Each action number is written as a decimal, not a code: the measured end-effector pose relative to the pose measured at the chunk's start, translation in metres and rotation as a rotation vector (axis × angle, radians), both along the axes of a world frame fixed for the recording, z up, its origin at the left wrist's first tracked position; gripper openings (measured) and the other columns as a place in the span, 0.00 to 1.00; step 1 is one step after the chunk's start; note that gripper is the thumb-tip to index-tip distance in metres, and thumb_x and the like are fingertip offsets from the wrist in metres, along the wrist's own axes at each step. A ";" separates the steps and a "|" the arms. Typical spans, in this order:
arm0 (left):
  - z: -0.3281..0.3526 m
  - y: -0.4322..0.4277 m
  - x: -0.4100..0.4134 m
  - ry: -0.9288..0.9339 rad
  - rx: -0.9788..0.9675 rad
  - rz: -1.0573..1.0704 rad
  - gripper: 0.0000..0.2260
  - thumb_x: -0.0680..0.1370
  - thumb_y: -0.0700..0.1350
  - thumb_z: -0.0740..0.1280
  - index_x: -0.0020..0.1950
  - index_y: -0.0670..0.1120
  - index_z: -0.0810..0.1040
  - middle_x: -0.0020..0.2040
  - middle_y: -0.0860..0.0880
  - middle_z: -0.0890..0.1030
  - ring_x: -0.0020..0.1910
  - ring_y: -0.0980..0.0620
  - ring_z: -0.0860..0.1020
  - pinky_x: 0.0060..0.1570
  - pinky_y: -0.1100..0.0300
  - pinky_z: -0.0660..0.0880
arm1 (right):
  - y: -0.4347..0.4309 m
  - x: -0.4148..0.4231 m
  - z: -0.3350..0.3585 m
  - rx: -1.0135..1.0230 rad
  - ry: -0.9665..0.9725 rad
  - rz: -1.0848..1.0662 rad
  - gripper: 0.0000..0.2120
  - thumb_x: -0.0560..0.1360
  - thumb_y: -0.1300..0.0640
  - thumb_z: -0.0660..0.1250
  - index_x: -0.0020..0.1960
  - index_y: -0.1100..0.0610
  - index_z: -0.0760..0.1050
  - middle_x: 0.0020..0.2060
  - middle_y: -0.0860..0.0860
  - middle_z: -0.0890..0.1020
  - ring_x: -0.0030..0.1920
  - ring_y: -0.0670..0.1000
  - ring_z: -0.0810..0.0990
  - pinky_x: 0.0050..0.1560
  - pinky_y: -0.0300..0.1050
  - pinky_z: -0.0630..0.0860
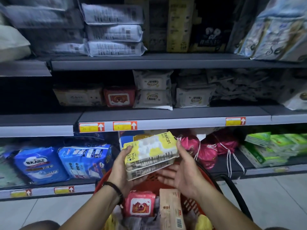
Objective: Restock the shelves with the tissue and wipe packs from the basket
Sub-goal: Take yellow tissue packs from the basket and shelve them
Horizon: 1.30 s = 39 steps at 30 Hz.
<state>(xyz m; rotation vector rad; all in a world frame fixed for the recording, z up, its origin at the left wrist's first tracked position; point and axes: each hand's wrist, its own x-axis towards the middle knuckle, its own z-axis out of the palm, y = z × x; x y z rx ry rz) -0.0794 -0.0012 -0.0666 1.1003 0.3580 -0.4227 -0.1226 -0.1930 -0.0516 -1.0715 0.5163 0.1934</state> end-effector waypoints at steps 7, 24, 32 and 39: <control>0.012 -0.014 -0.004 -0.103 -0.083 -0.099 0.20 0.78 0.54 0.67 0.63 0.42 0.81 0.59 0.36 0.85 0.51 0.38 0.85 0.56 0.47 0.78 | 0.015 0.004 -0.012 -0.040 -0.123 -0.139 0.35 0.62 0.38 0.81 0.64 0.52 0.79 0.53 0.53 0.89 0.55 0.61 0.88 0.57 0.59 0.85; 0.013 -0.013 0.003 -0.011 -0.107 -0.423 0.21 0.75 0.51 0.72 0.65 0.41 0.84 0.65 0.36 0.83 0.60 0.38 0.82 0.71 0.40 0.71 | -0.003 0.011 0.015 -0.132 -0.167 -0.037 0.41 0.63 0.24 0.75 0.65 0.51 0.83 0.61 0.54 0.87 0.64 0.59 0.84 0.73 0.64 0.72; 0.018 -0.019 0.014 -0.377 0.110 -0.388 0.29 0.78 0.39 0.72 0.74 0.62 0.71 0.59 0.42 0.86 0.59 0.40 0.85 0.56 0.45 0.81 | 0.001 0.006 0.001 -0.079 -0.198 0.107 0.26 0.69 0.64 0.79 0.67 0.59 0.80 0.55 0.62 0.88 0.53 0.65 0.88 0.48 0.59 0.86; 0.015 -0.036 0.007 -0.358 0.060 -0.261 0.30 0.71 0.53 0.78 0.69 0.51 0.69 0.62 0.45 0.85 0.58 0.45 0.86 0.60 0.36 0.80 | 0.002 0.007 0.020 -0.762 -0.340 0.211 0.54 0.62 0.49 0.87 0.79 0.33 0.61 0.59 0.42 0.87 0.53 0.44 0.88 0.52 0.44 0.85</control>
